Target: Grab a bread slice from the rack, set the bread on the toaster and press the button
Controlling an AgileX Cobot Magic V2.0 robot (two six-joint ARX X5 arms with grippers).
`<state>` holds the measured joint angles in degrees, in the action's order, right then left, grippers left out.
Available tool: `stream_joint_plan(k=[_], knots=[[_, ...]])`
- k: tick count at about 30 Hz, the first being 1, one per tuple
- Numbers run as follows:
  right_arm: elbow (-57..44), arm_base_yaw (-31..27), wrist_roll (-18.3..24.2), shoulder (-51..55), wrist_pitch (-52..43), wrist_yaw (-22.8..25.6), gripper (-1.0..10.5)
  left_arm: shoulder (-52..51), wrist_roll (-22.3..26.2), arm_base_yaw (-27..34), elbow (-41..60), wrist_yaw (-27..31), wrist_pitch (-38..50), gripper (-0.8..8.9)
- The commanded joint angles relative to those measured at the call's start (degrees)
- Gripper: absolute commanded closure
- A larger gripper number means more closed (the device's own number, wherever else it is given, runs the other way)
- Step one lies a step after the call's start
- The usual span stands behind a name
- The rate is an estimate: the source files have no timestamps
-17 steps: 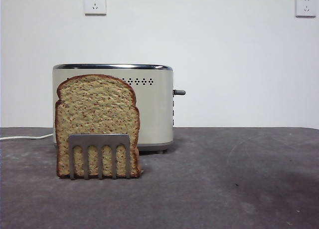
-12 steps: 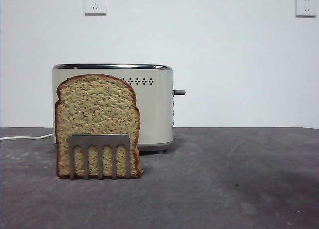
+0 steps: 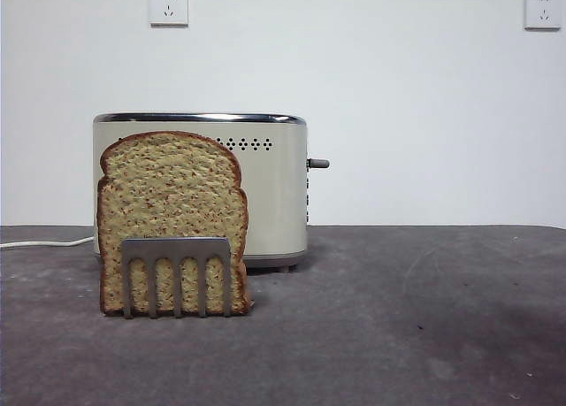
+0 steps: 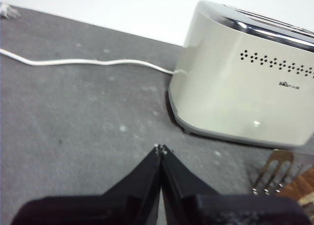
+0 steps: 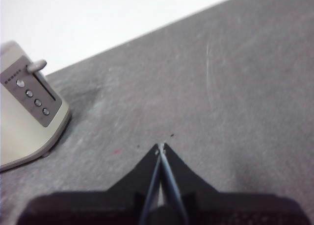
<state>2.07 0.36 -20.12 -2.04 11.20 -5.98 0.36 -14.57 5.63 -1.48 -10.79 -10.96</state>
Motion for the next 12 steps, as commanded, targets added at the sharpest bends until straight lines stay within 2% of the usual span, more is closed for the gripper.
stream_joint_plan(k=[1, 7, 12], knots=[[3.2, 0.1, -1.6, -1.8, -0.5, -0.1, 9.6, -0.2, -1.8, 0.1, -2.4, -0.4, -0.4, 8.19], [11.6, 0.1, -0.8, -9.0, -0.3, -0.2, 9.6, 0.2, -1.9, 0.1, -10.4, -0.2, -1.9, 8.19], [20.7, 0.2, 2.4, -16.7, 1.2, -4.6, 9.6, 4.0, -1.6, 0.1, -18.5, -1.7, -4.9, 8.19]])
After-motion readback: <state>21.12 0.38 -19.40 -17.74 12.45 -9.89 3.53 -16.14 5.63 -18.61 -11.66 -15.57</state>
